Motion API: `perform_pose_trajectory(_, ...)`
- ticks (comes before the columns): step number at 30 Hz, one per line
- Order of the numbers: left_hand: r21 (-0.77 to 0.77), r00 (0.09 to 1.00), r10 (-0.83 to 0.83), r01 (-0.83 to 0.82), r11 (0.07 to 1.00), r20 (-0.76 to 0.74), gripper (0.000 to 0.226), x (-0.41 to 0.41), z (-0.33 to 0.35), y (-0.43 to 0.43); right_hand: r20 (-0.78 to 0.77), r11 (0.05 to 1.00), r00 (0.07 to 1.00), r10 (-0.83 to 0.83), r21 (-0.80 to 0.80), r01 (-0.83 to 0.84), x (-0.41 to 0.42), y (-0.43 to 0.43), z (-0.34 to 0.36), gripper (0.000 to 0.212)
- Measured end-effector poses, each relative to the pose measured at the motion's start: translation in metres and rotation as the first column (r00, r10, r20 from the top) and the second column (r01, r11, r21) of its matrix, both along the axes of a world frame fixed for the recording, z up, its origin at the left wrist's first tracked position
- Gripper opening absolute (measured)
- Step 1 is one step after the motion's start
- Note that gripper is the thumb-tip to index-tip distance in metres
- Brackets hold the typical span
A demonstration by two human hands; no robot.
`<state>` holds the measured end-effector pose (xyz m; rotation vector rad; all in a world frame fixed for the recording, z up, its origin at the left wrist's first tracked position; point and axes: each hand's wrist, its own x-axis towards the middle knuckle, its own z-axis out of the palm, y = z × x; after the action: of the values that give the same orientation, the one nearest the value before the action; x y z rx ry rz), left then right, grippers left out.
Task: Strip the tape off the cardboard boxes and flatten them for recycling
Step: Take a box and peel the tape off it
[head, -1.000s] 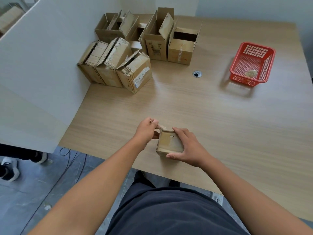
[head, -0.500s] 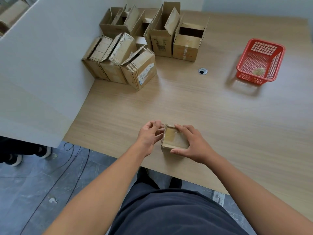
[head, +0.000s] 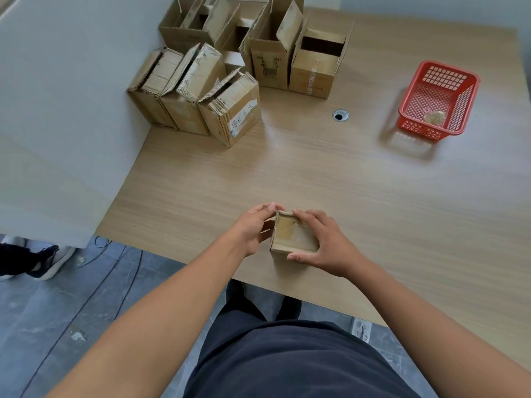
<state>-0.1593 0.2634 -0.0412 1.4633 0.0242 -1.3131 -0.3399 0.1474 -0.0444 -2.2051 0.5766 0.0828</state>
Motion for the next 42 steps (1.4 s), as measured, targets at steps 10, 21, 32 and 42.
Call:
perform_pose_trajectory(10,-0.110,0.901,-0.101,0.162,0.981,0.421,0.010,0.008,-0.006,0.028,0.021,0.998,0.999,-0.030,-0.047,0.031,-0.007,0.000,-0.005,0.090)
perform_pose_trajectory(21,0.534,-0.085,-0.577,0.508,0.676,0.812,0.042,0.010,0.035,0.028,0.057,0.992,0.995,-0.080,-0.094,0.085,0.002,0.005,-0.004,0.086)
perform_pose_trajectory(32,0.759,-0.348,-0.681,0.403,0.512,0.644,0.029,-0.001,0.055,0.002,0.066,0.987,0.988,-0.140,-0.064,0.144,-0.004,0.013,-0.009,0.082)
perform_pose_trajectory(42,0.731,-0.232,-0.740,0.497,0.468,0.631,0.029,0.015,0.056,0.007,0.071,0.984,0.985,-0.159,-0.075,0.164,-0.002,0.023,-0.006,0.085)
